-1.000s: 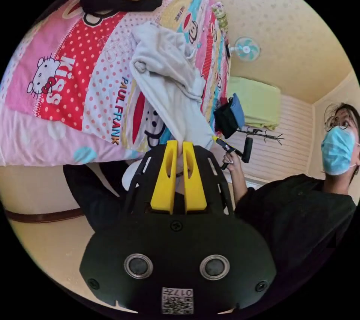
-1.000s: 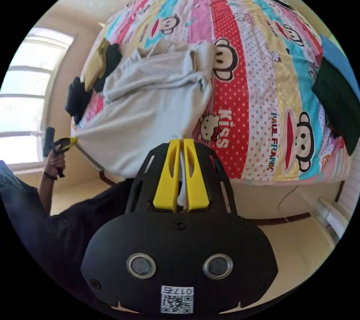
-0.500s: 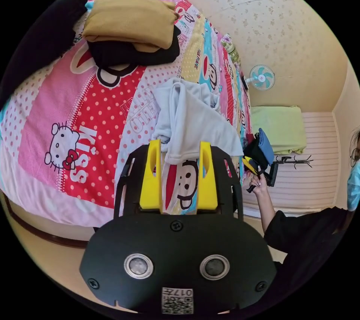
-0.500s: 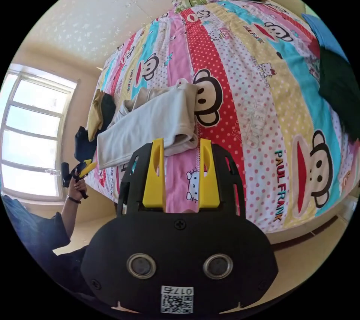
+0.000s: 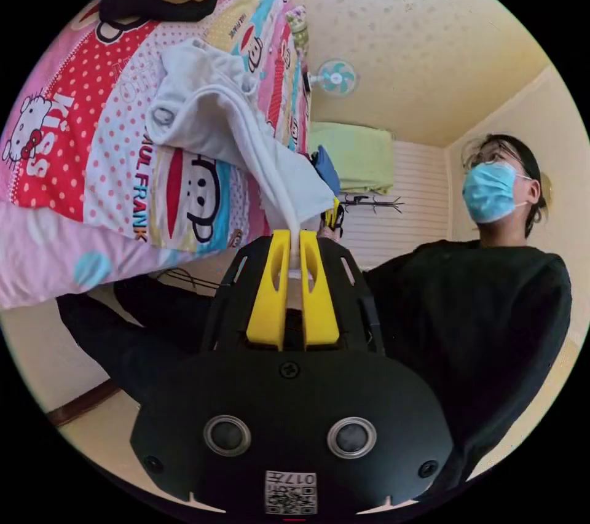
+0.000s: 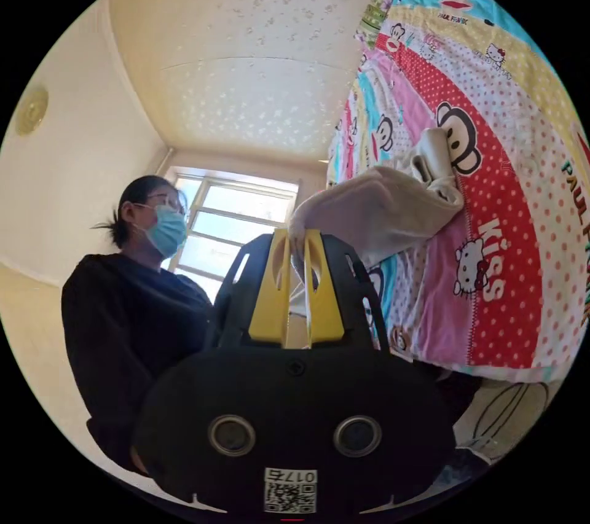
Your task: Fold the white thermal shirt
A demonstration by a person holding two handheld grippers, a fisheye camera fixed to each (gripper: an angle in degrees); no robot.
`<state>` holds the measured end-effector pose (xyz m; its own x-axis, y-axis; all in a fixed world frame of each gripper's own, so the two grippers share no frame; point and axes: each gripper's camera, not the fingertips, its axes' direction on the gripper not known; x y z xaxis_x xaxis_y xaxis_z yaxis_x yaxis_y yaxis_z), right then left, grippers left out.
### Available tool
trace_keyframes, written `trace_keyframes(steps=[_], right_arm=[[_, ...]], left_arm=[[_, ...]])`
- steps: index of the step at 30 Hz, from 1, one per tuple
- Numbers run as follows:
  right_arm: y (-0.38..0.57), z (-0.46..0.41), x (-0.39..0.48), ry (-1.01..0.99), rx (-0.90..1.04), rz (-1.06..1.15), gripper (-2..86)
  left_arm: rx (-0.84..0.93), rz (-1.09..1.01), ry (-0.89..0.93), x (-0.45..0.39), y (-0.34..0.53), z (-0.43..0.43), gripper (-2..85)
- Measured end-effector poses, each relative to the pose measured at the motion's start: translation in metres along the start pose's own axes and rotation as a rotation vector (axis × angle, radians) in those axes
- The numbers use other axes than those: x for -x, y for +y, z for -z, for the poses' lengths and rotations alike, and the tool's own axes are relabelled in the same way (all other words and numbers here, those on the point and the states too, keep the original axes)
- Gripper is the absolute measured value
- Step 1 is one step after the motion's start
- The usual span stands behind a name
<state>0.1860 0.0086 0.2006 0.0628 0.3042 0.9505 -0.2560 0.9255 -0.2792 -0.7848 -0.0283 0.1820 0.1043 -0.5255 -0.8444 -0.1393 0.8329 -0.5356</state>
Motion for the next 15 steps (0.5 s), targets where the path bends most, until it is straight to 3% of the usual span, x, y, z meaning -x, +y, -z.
trace_keyframes(steps=[2,4,11,15], right_arm=[[-0.003,0.004,0.005,0.054,-0.023,-0.029,4.3],[-0.022,-0.011,-0.006,0.097,0.015,-0.003,4.2],[-0.194,-0.12,-0.144,0.063,-0.057,-0.017,6.6],[-0.222,-0.138,-0.142,0.15,-0.034,-0.004,11.4]], left_arm=[[-0.03,-0.018,0.069,-0.013,0.007,0.015,3.4],[-0.09,-0.03,0.007,-0.012,-0.012,0.025,3.3],[-0.473,-0.158,-0.113,0.04,-0.18,0.052,4.8],[-0.551,-0.12,-0.111,0.059,-0.202,0.052,13.2]])
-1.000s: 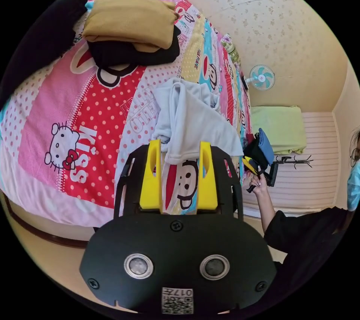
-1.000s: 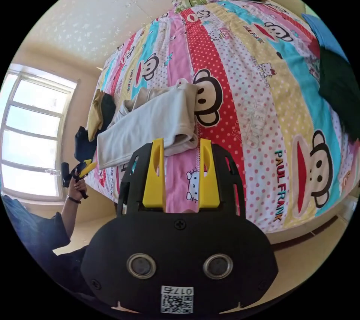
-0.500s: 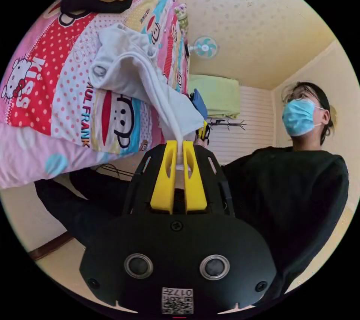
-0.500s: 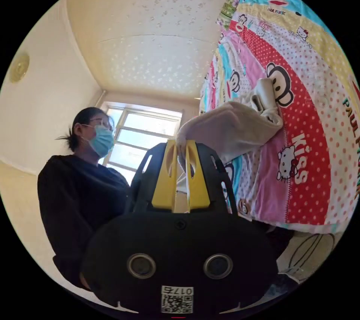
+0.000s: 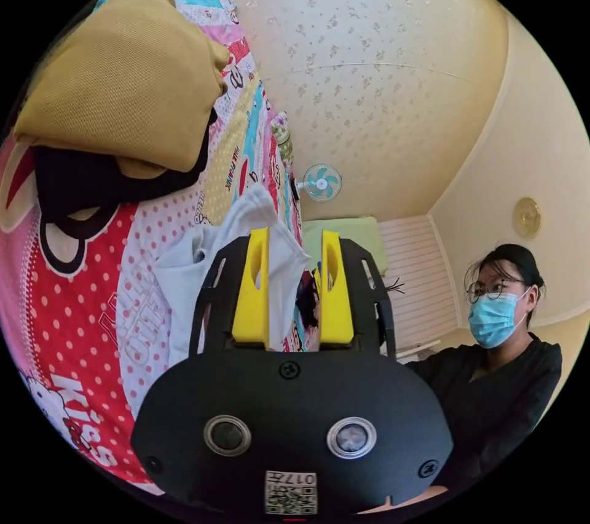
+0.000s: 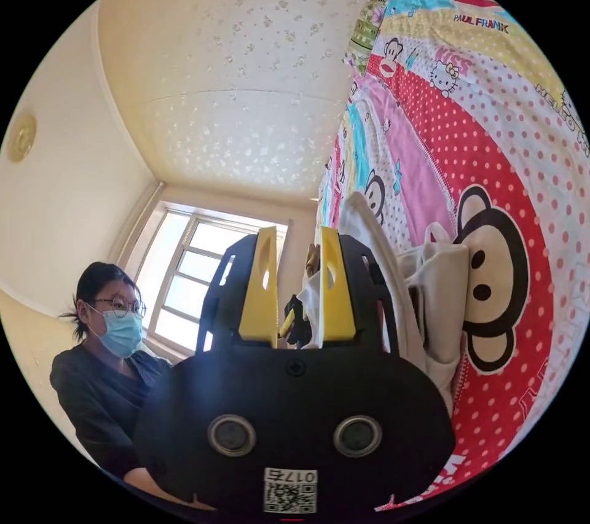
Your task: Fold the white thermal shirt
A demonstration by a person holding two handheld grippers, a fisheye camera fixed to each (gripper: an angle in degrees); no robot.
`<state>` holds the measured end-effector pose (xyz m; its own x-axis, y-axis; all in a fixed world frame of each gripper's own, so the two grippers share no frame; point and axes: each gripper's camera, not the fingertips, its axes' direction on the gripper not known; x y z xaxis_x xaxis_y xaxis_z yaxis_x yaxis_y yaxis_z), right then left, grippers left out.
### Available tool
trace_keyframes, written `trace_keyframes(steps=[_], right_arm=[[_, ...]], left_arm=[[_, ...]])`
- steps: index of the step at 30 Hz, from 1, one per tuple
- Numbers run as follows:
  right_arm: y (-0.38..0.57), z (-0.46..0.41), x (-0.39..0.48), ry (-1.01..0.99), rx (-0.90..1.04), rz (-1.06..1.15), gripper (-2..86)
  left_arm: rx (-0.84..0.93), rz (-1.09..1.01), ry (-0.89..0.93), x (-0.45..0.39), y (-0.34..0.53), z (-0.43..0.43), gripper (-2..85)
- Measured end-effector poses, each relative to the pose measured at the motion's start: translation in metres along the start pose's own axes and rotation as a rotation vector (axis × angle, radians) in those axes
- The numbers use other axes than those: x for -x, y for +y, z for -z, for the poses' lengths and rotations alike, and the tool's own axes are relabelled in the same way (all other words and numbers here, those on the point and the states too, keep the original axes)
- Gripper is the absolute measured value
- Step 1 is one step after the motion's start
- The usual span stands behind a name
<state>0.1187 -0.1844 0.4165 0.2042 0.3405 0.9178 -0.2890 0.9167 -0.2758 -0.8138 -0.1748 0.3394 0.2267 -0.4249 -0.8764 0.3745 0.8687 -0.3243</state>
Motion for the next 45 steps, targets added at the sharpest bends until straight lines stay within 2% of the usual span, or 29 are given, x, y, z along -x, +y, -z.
trace_keyframes(steps=[1,3,5,7,10,11,13,16,20,22,24,25,27,29,30,33,35,38,39,41,43,45], right_arm=[[0.004,0.0,0.004,0.053,0.025,0.012,11.9],[0.029,-0.001,0.013,0.289,0.128,0.031,12.6],[0.054,-0.004,0.014,0.436,0.187,0.05,12.7],[0.08,-0.016,0.009,0.555,0.277,0.064,12.6],[0.113,-0.05,0.0,0.733,0.481,0.085,11.8],[0.119,-0.06,0.003,0.792,0.511,0.104,10.5],[0.114,-0.068,0.011,0.784,0.534,0.122,8.3],[0.091,-0.068,0.034,0.725,0.581,0.102,5.3],[0.094,-0.104,0.036,0.933,0.797,0.144,4.5],[0.1,-0.122,0.027,0.971,0.843,0.11,4.9],[0.089,-0.123,0.044,1.029,0.759,0.041,6.5],[0.087,-0.123,0.052,1.057,0.733,0.03,7.2],[0.086,-0.134,0.1,1.208,0.606,0.13,9.1],[0.092,-0.157,0.141,1.217,0.514,0.276,9.7],[0.097,-0.178,0.16,1.153,0.477,0.351,9.9],[0.115,-0.247,0.173,0.965,0.506,0.495,9.7],[0.128,-0.287,0.158,0.938,0.57,0.533,9.4],[0.153,-0.325,0.087,1.019,0.717,0.447,8.7],[0.164,-0.312,0.078,0.964,0.592,0.489,8.4],[0.168,-0.291,0.076,0.878,0.515,0.462,8.2],[0.161,-0.277,0.084,0.859,0.523,0.389,8.1],[0.158,-0.249,0.099,0.896,0.507,0.328,8.2]], left_arm=[[0.005,-0.023,-0.07,-0.004,0.009,0.001,13.7],[0.049,-0.056,-0.221,-0.011,0.031,-0.001,13.9],[0.146,-0.093,-0.445,-0.017,0.066,-0.011,13.5],[0.24,-0.113,-0.545,-0.017,0.093,-0.025,13.5],[0.417,-0.098,-0.569,-0.01,0.126,-0.058,12.0],[0.424,-0.116,-0.615,-0.011,0.134,-0.065,10.5],[0.412,-0.171,-0.664,-0.019,0.134,-0.07,7.5],[0.509,-0.207,-0.602,-0.029,0.122,-0.069,4.4],[0.579,-0.264,-0.621,-0.031,0.125,-0.065,3.8],[0.6,-0.189,-0.638,-0.016,0.136,-0.074,4.4],[0.539,-0.132,-0.602,-0.012,0.141,-0.069,5.6],[0.444,-0.095,-0.553,-0.014,0.144,-0.056,6.6],[0.271,-0.02,-0.487,-0.016,0.153,-0.033,9.8],[0.107,0.068,-0.478,-0.017,0.169,-0.014,13.4],[0.088,0.07,-0.487,-0.018,0.173,-0.013,13.7],[0.145,0.069,-0.523,-0.015,0.183,-0.033,14.1],[0.165,0.094,-0.521,-0.005,0.188,-0.05,13.9],[0.128,0.216,-0.502,0.015,0.193,-0.053,11.1],[0.121,0.244,-0.471,0.019,0.195,-0.053,9.9],[0.072,0.301,-0.382,0.019,0.2,-0.053,6.2],[0.049,0.237,-0.367,-0.005,0.195,-0.056,5.3],[0.075,0.071,-0.404,-0.049,0.181,-0.07,5.1]])
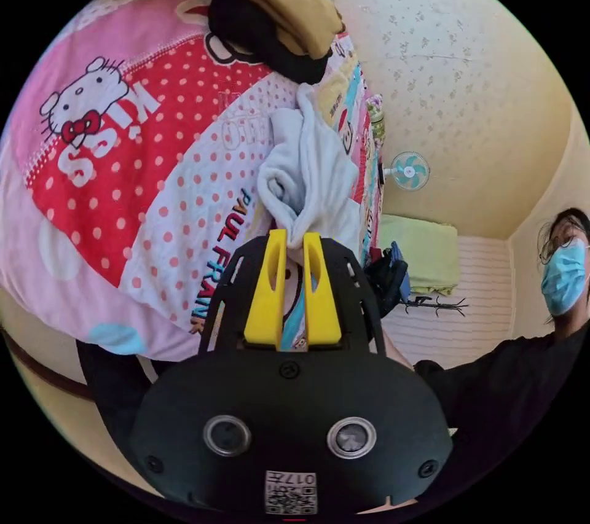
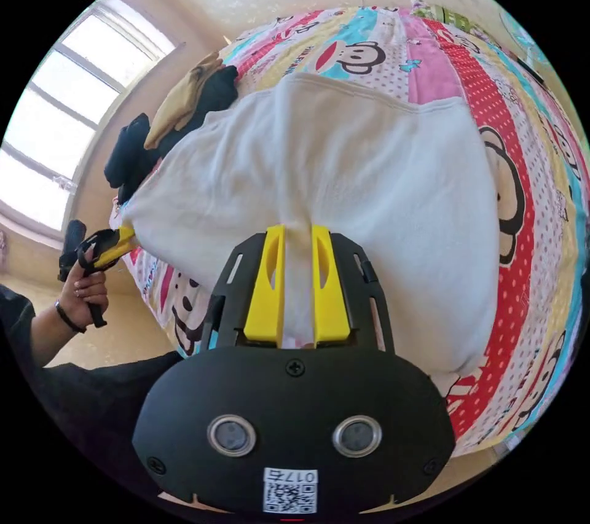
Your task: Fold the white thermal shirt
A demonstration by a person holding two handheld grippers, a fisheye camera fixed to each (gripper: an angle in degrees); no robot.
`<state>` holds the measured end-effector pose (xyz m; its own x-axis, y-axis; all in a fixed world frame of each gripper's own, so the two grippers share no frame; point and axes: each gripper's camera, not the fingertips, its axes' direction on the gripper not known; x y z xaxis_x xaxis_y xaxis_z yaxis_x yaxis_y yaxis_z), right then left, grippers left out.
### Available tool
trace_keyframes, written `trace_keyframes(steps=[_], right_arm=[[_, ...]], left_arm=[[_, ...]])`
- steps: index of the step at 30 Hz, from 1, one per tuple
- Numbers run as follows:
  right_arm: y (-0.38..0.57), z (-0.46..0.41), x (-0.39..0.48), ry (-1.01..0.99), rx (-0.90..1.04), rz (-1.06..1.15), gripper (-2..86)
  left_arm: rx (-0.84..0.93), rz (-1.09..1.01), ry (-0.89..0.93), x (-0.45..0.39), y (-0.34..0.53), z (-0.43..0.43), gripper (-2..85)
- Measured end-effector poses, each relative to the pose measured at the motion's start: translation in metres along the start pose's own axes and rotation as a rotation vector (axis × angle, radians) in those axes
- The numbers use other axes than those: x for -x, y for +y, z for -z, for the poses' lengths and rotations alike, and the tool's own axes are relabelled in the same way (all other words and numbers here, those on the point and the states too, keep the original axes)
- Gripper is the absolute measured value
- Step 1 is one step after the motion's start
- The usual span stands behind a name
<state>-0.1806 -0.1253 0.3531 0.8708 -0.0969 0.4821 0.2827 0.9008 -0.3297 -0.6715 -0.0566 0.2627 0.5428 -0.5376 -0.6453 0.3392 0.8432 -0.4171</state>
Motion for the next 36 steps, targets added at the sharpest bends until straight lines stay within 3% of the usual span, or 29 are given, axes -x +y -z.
trace_keyframes(steps=[3,7,11,16,19,24,26,29,33,36], right_arm=[[0.029,0.061,-0.025,0.038,-0.128,-0.109,8.4],[0.075,0.146,-0.077,0.083,-0.34,-0.328,8.3],[0.115,0.205,-0.124,0.078,-0.508,-0.462,8.5],[0.089,0.186,-0.132,0.033,-0.431,-0.332,10.4],[0.056,0.15,-0.129,0.0,-0.33,-0.223,12.2],[0.035,0.053,-0.178,0.028,0.032,-0.295,14.5],[0.04,0.059,-0.2,-0.067,0.013,-0.377,14.5],[0.044,0.085,-0.206,-0.059,-0.049,-0.398,14.0],[0.06,0.118,-0.206,-0.098,-0.137,-0.404,13.6],[0.077,0.109,-0.218,-0.178,-0.082,-0.448,13.5]], left_arm=[[-0.001,-0.348,-0.068,-0.1,-0.016,-0.014,4.9],[0.121,-0.684,0.066,-0.203,-0.013,-0.102,4.8],[0.341,-0.788,0.165,-0.244,0.018,-0.215,4.8],[0.587,-0.767,0.083,-0.234,0.07,-0.301,5.4],[0.726,-0.755,0.158,-0.225,0.091,-0.306,6.9],[0.577,-0.785,0.022,-0.223,0.097,-0.25,11.0],[0.432,-0.794,-0.062,-0.221,0.085,-0.224,11.1],[0.404,-0.779,-0.228,-0.209,0.076,-0.228,11.8],[0.399,-0.726,-0.243,-0.194,0.079,-0.232,12.9],[0.348,-0.684,-0.251,-0.19,0.087,-0.221,13.0]])
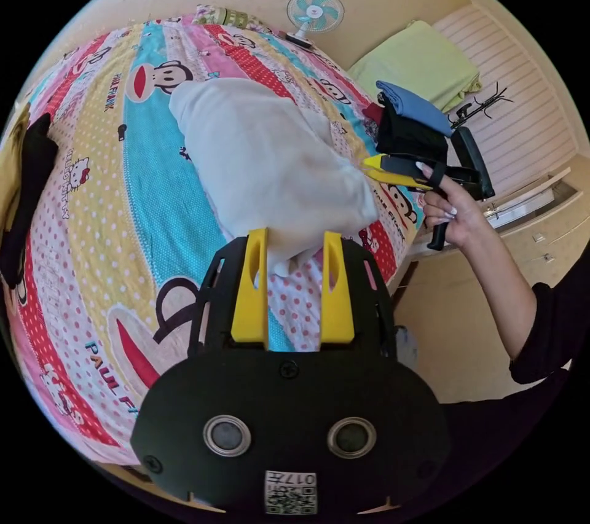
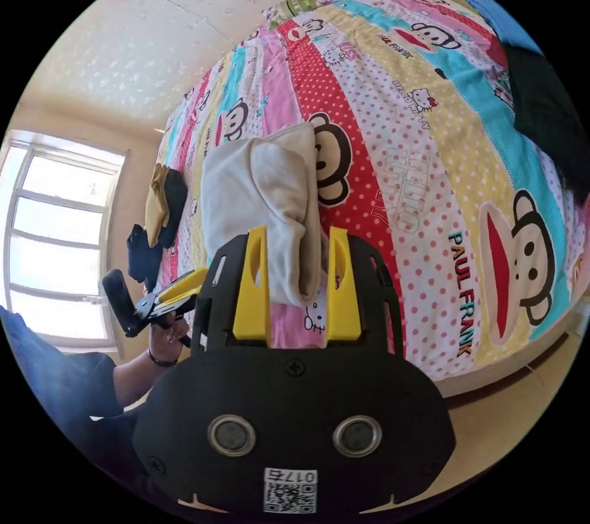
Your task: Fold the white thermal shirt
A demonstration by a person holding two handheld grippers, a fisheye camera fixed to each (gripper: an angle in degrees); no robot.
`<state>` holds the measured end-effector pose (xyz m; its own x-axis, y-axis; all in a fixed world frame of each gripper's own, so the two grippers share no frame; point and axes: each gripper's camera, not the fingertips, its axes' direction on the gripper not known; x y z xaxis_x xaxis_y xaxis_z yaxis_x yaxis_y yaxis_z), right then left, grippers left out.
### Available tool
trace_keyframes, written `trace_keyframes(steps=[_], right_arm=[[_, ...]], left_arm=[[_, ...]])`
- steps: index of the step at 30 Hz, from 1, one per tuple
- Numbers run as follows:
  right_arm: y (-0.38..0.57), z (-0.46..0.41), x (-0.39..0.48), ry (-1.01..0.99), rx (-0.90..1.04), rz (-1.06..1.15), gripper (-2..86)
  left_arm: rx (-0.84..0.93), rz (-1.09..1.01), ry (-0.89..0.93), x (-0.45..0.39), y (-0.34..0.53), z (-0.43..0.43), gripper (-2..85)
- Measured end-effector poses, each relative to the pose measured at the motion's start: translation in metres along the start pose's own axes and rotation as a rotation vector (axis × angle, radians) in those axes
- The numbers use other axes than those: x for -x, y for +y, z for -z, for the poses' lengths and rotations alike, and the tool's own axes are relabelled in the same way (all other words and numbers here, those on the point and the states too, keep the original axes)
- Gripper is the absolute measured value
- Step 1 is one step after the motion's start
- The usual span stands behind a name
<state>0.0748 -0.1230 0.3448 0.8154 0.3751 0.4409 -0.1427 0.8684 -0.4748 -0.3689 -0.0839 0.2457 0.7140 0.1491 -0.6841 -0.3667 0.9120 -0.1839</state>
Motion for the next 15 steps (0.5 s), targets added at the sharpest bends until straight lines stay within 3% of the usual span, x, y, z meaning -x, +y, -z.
trace_keyframes(steps=[3,7,10,12,15], right_arm=[[0.004,-0.029,-0.014,-0.094,0.147,-0.059,11.6],[0.001,0.002,0.028,-0.235,-0.078,-0.045,5.7],[-0.023,-0.009,0.103,-0.57,-0.133,0.099,4.7],[-0.041,-0.068,0.187,-0.681,0.051,0.313,4.9],[-0.036,-0.152,0.25,-0.673,0.386,0.452,6.1]], left_arm=[[-0.01,0.022,0.005,0.0,0.008,0.008,13.5],[-0.024,0.071,0.0,0.015,0.026,0.035,13.5],[-0.029,0.149,-0.003,0.037,0.059,0.06,13.3],[-0.022,0.204,-0.006,0.051,0.081,0.073,14.0],[-0.029,0.313,-0.037,0.076,0.115,0.097,16.3]])
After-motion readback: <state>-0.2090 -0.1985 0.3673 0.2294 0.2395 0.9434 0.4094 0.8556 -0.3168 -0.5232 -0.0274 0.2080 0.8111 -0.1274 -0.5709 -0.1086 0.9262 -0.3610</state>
